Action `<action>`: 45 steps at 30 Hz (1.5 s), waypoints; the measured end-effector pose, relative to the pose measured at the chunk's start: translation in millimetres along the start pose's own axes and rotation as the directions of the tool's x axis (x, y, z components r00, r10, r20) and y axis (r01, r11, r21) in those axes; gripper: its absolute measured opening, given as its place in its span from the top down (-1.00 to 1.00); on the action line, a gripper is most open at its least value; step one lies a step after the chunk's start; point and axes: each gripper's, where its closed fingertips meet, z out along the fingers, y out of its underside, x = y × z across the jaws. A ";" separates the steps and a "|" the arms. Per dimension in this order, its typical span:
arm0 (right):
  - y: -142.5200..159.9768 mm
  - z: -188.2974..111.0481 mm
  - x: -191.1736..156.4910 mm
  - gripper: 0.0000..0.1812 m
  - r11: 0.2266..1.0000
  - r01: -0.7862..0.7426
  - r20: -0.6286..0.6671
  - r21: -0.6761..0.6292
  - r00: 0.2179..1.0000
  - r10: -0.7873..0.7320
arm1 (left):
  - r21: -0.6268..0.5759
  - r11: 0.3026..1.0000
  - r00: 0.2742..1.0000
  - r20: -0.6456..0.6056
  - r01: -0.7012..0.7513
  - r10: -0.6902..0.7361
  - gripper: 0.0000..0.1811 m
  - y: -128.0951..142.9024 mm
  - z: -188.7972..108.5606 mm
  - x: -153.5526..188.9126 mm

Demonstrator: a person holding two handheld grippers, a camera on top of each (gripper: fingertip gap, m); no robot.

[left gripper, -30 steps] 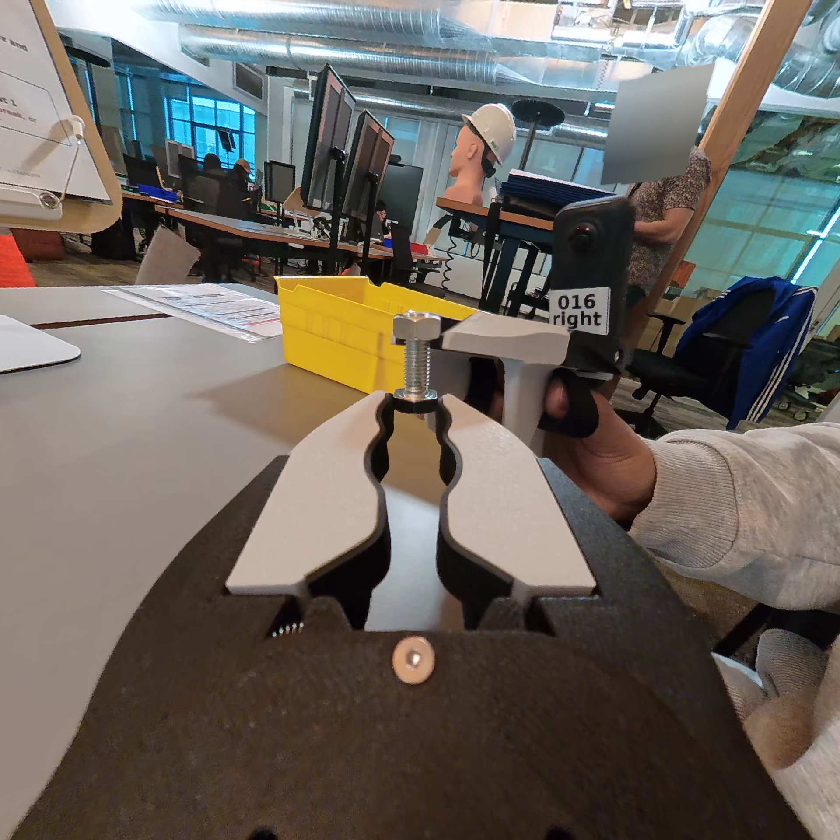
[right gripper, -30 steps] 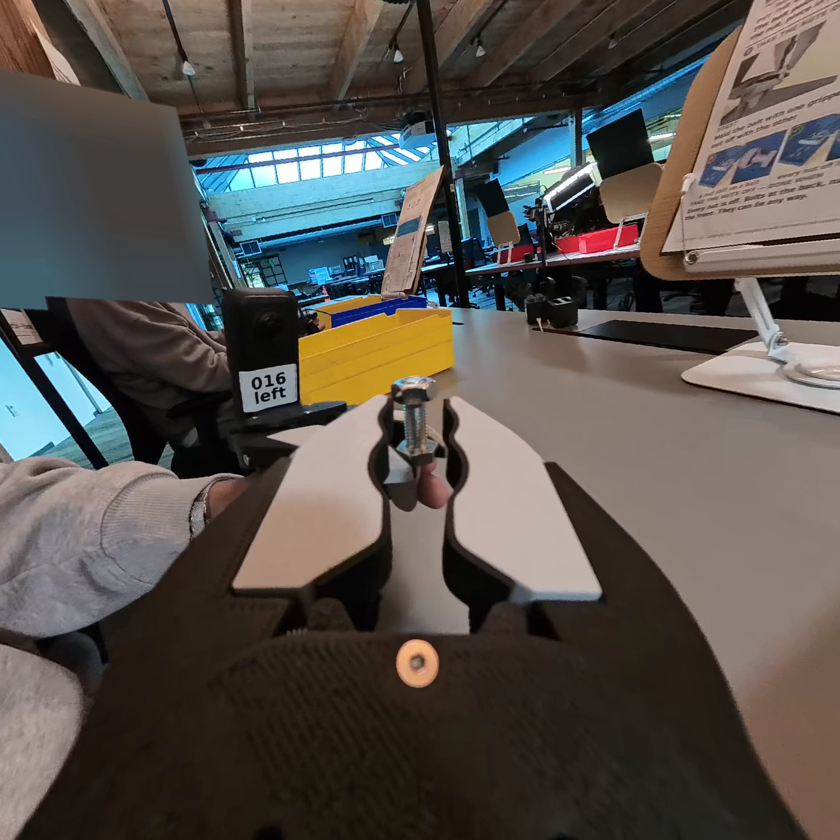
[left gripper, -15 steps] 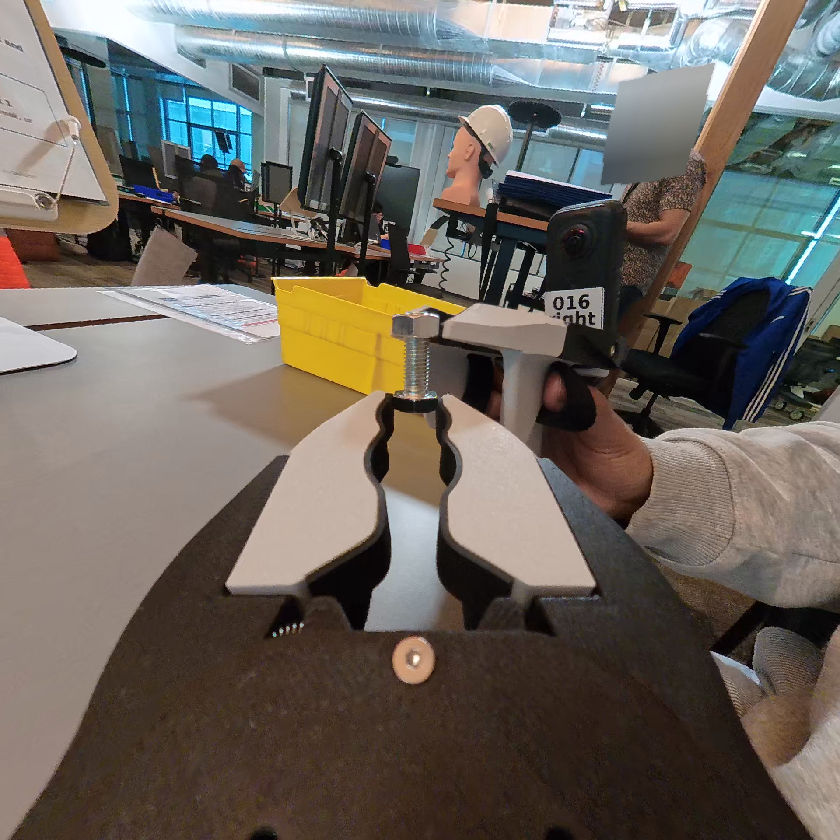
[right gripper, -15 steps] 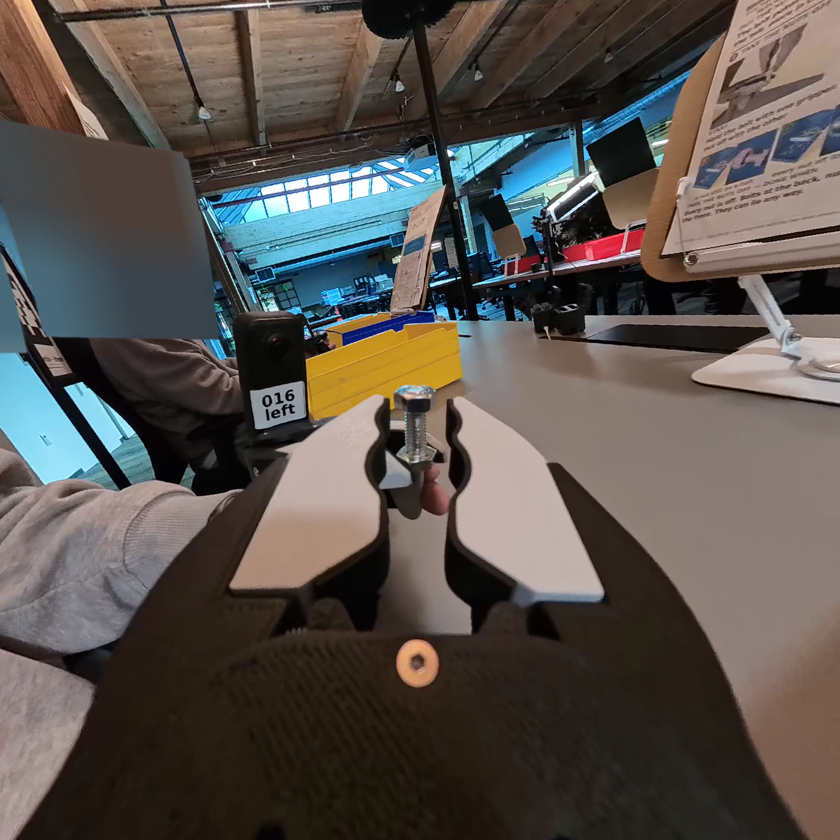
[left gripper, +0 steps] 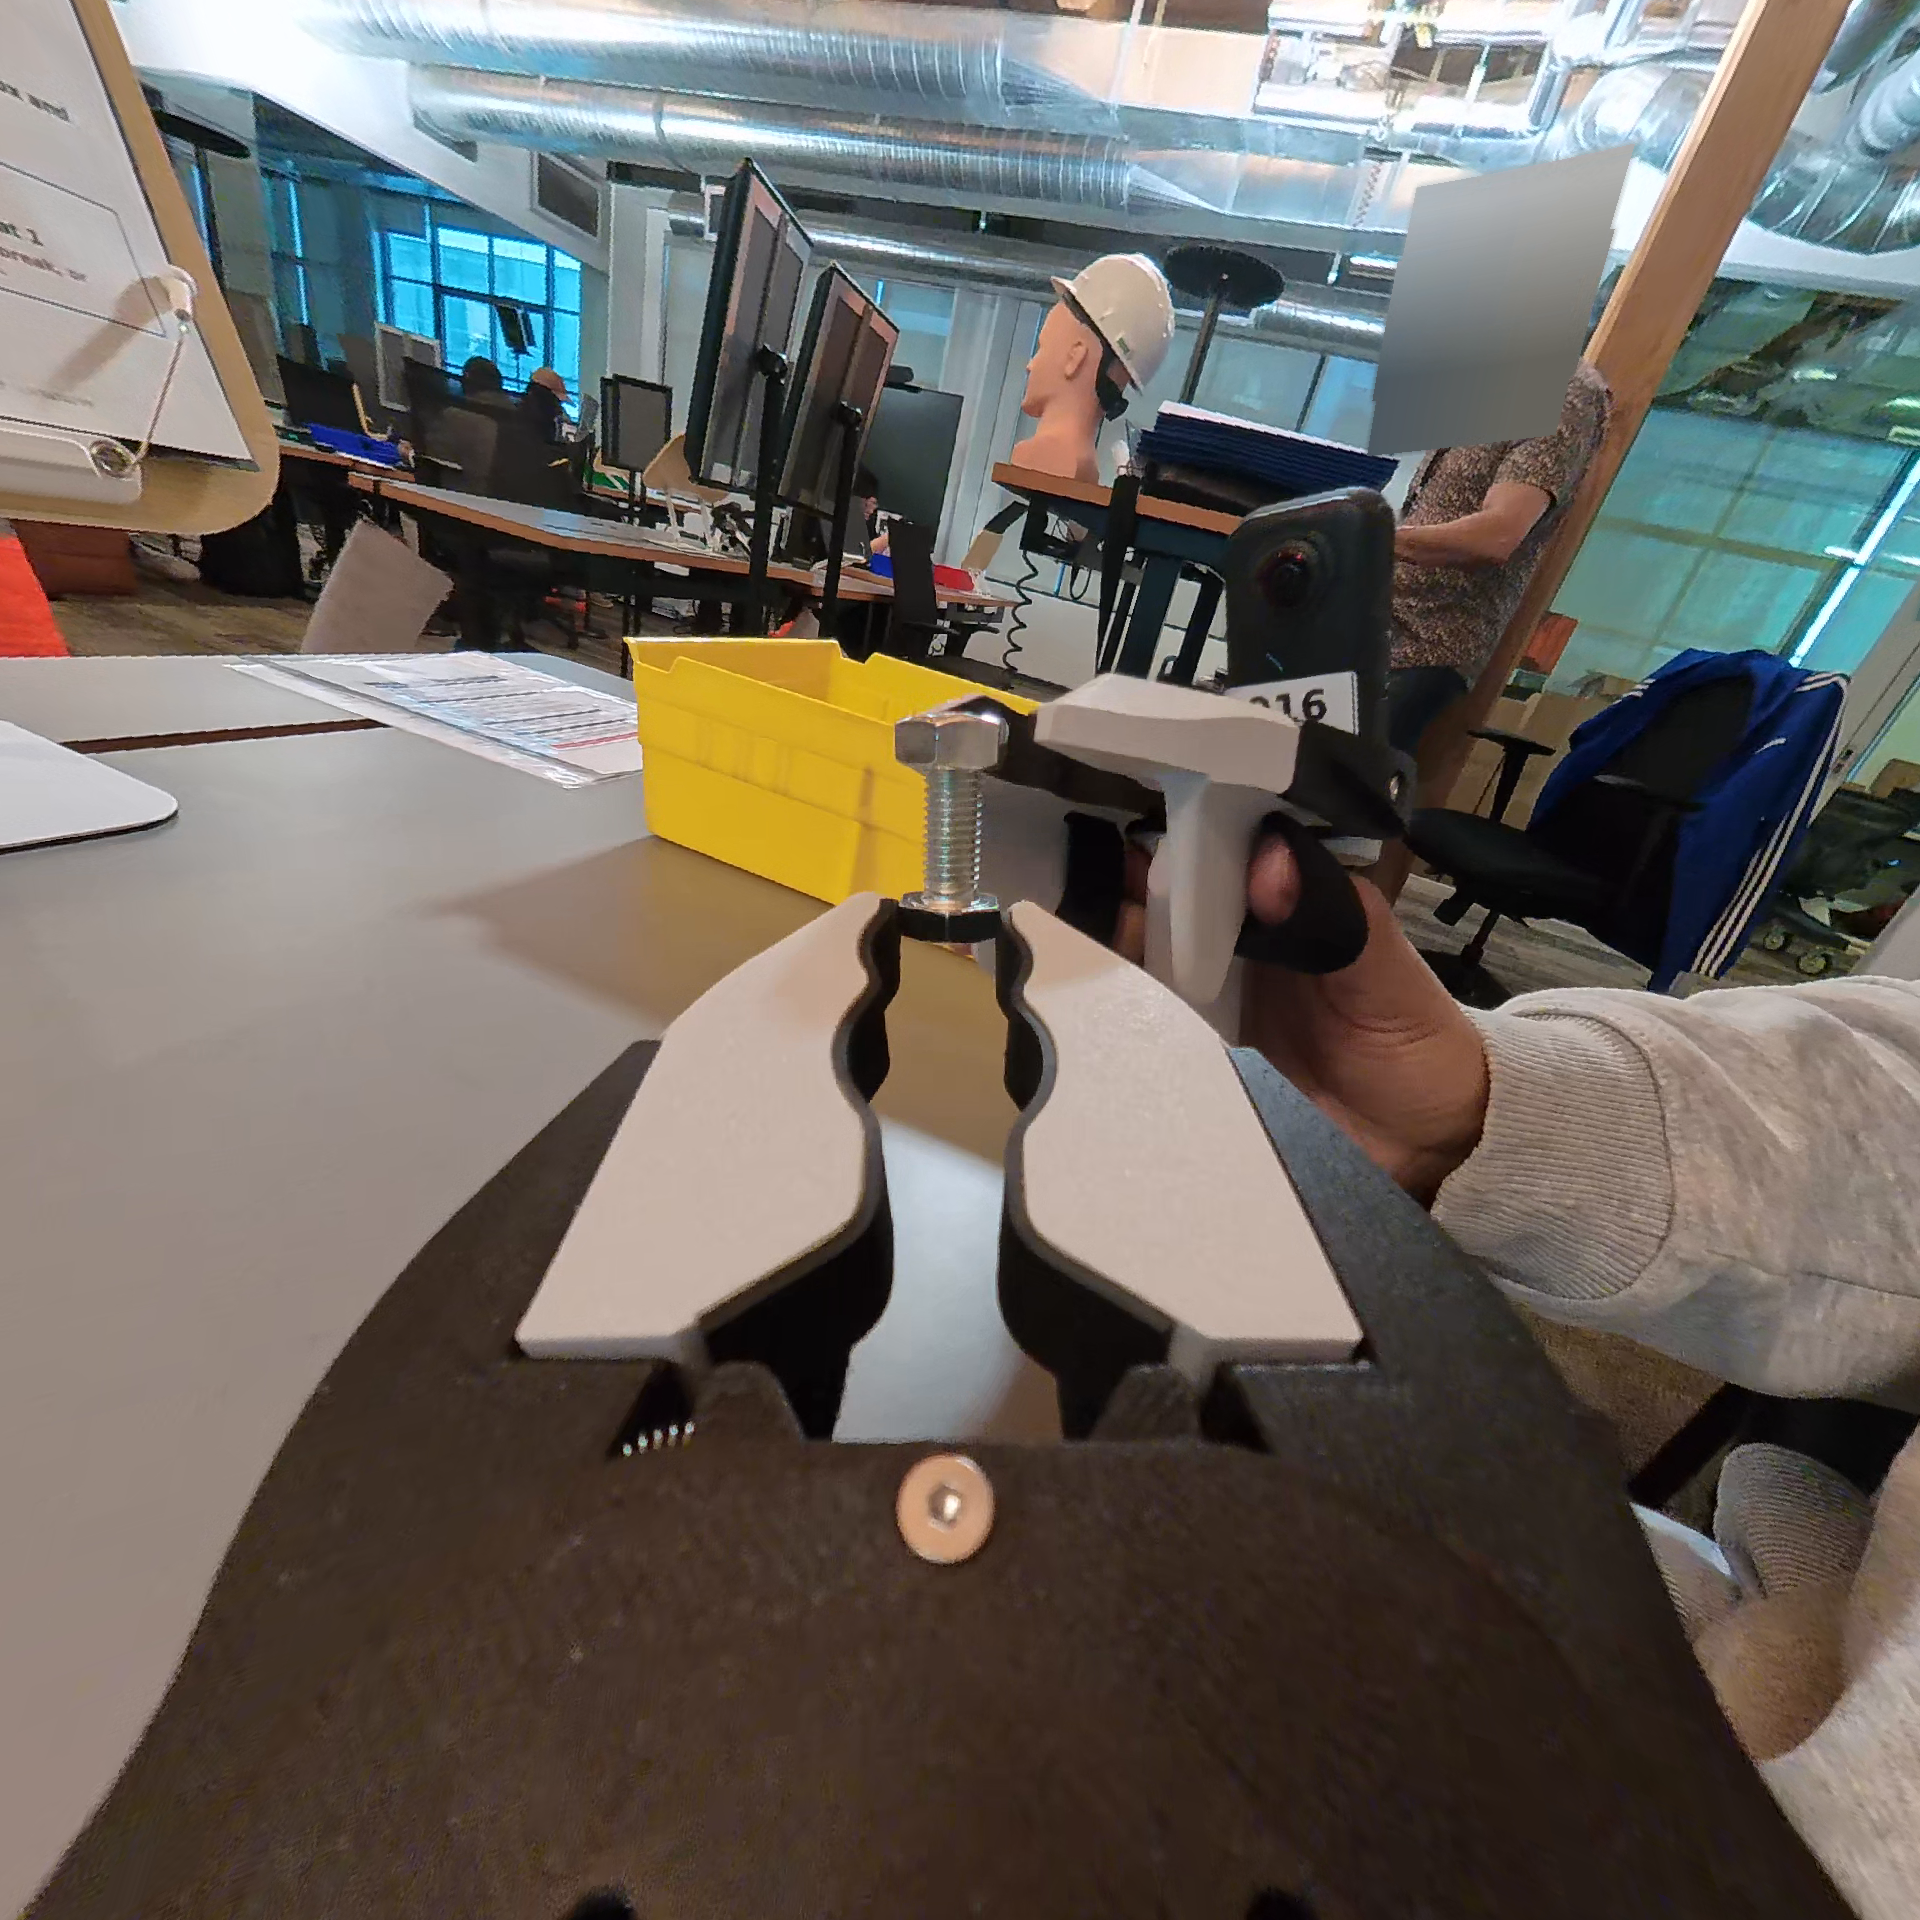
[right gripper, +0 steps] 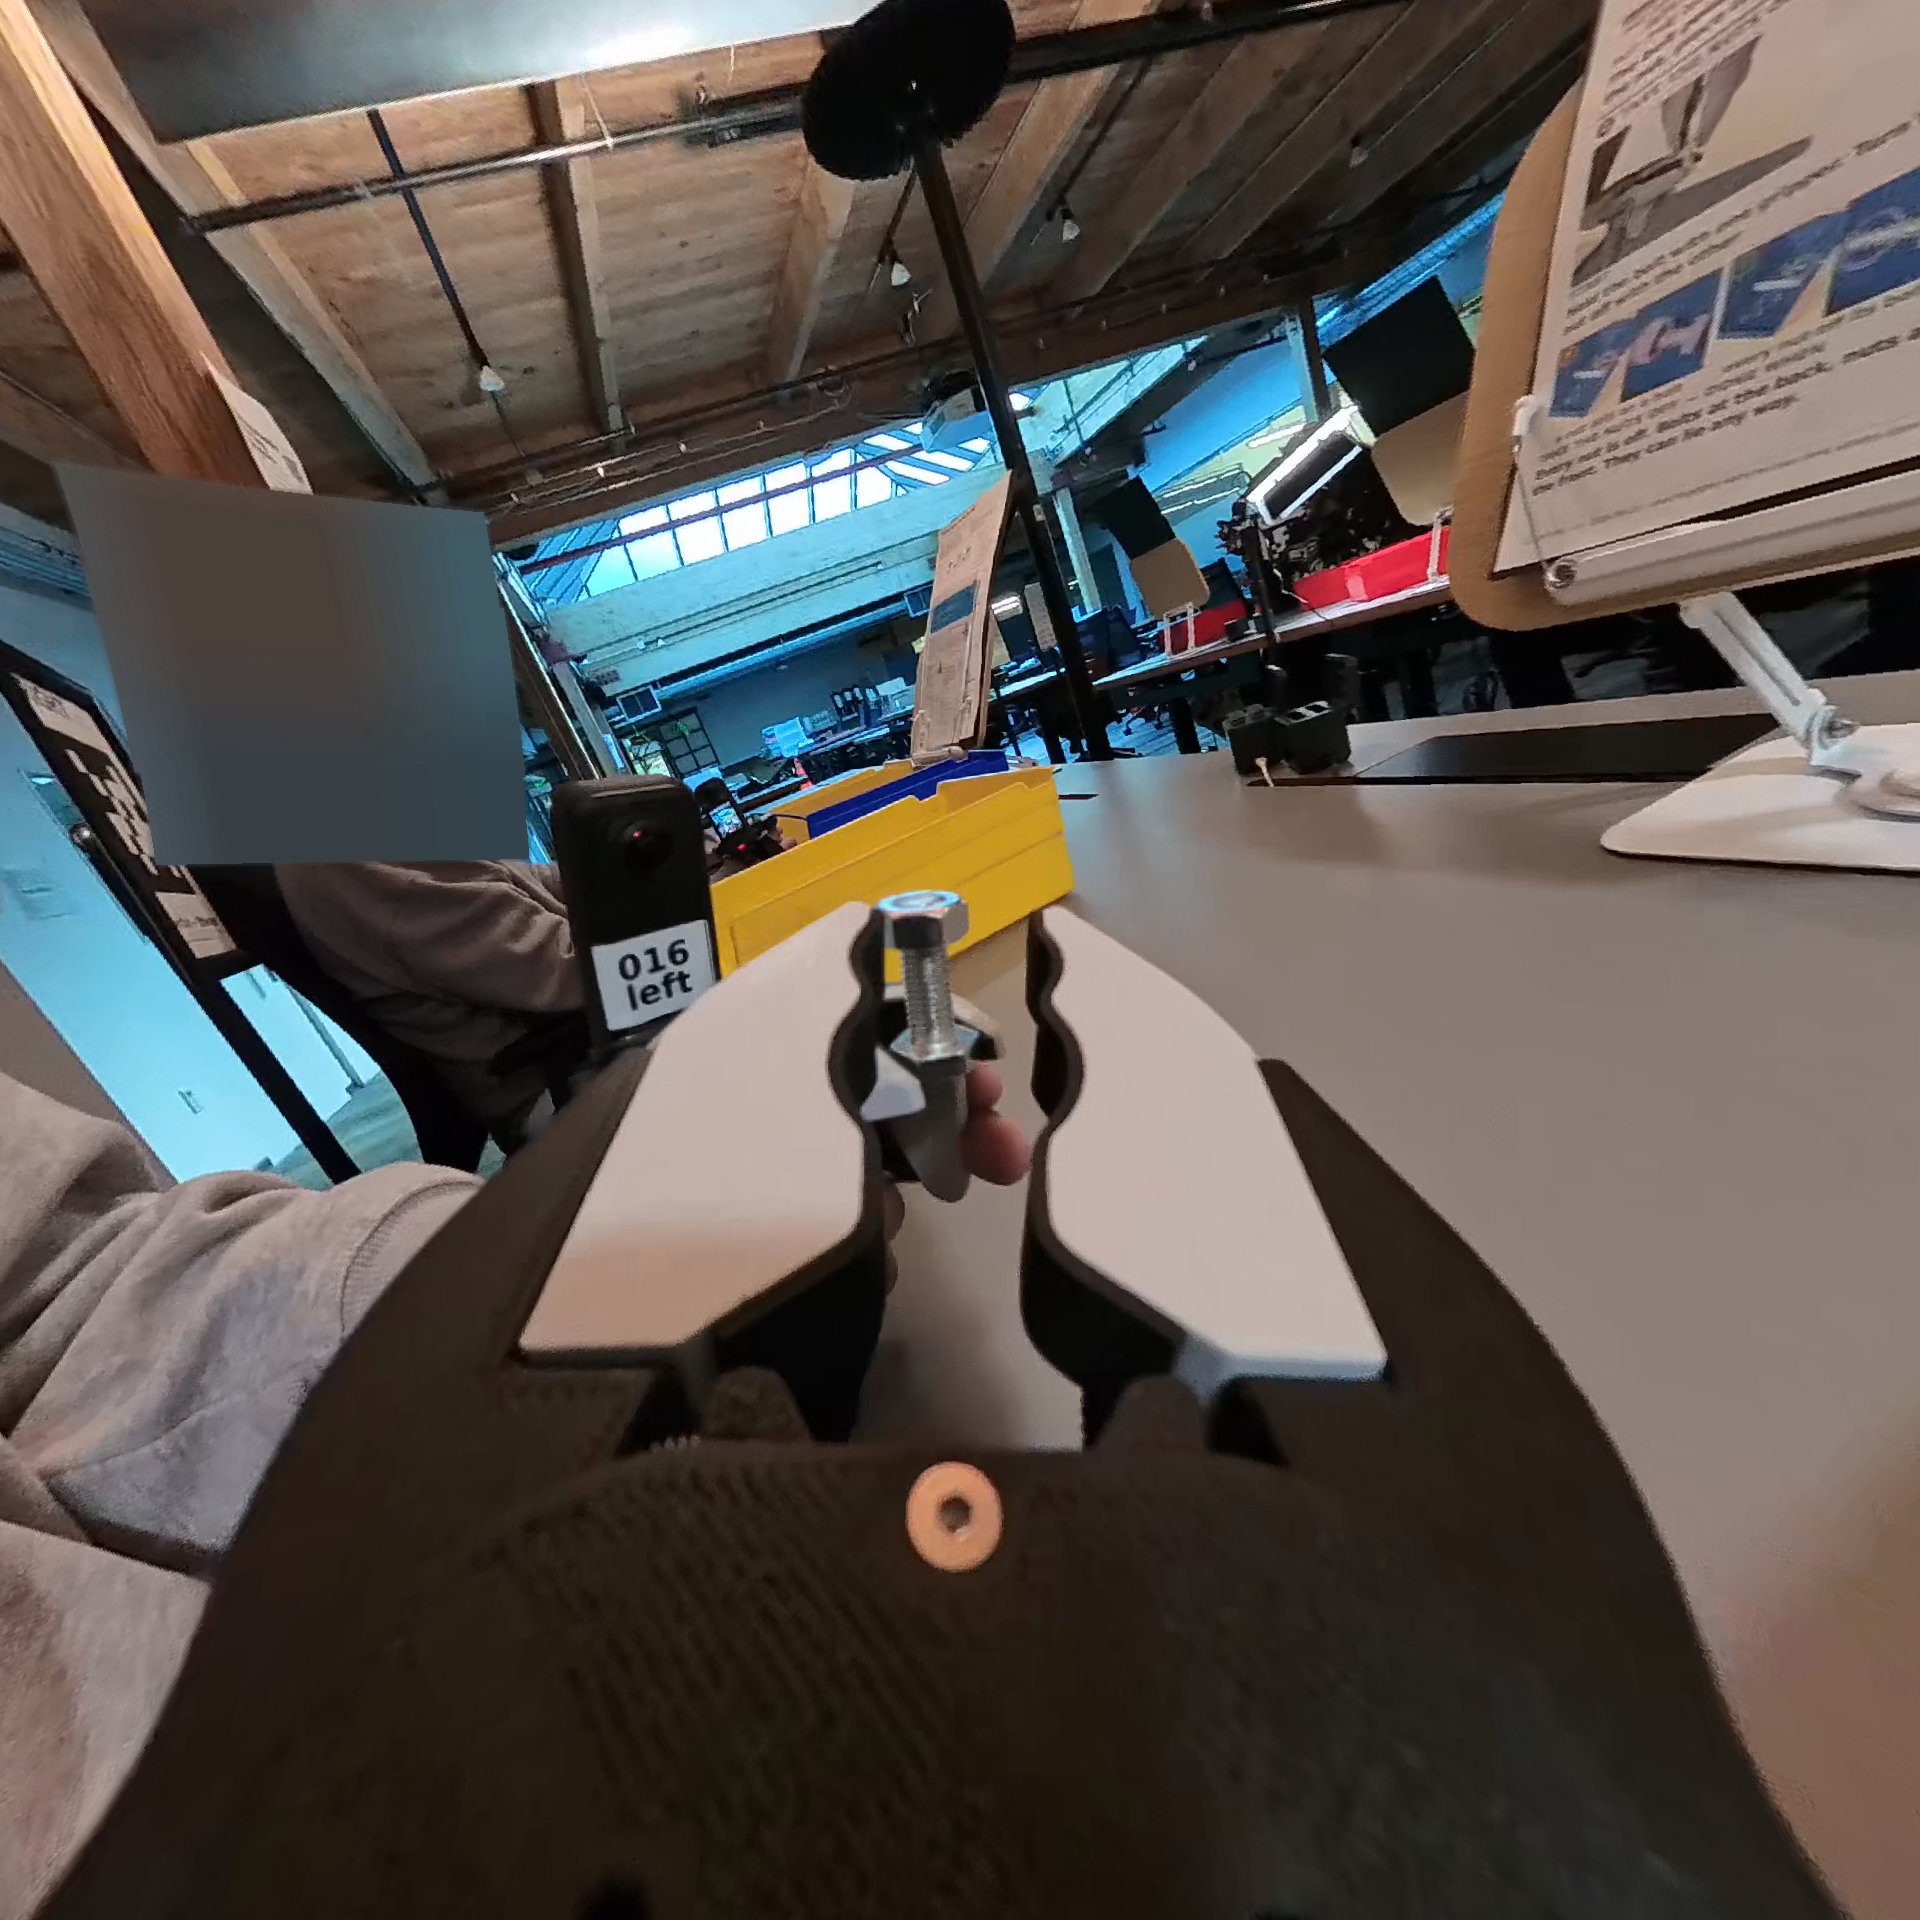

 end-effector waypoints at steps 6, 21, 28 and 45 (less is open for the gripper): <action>4.5 2.2 -0.9 0.74 0.999 0.043 -0.015 -0.029 0.999 -0.043 | 0.008 1.000 1.000 0.000 0.002 -0.002 0.81 -1.1 -0.7 -0.2; 6.1 3.3 -1.8 0.75 0.997 0.059 -0.018 -0.040 0.998 -0.060 | 0.015 1.000 1.000 -0.003 0.010 -0.010 0.81 -2.3 -1.0 -0.1; 1.6 1.2 -1.3 0.77 0.999 0.048 -0.023 -0.018 0.999 -0.049 | 0.014 1.000 1.000 -0.007 0.011 -0.011 0.81 -2.1 -0.7 0.9; 6.5 3.4 -0.9 0.78 0.998 0.050 -0.033 -0.040 0.998 -0.051 | 0.029 0.999 1.000 -0.008 0.023 -0.023 0.81 -5.0 -1.2 1.1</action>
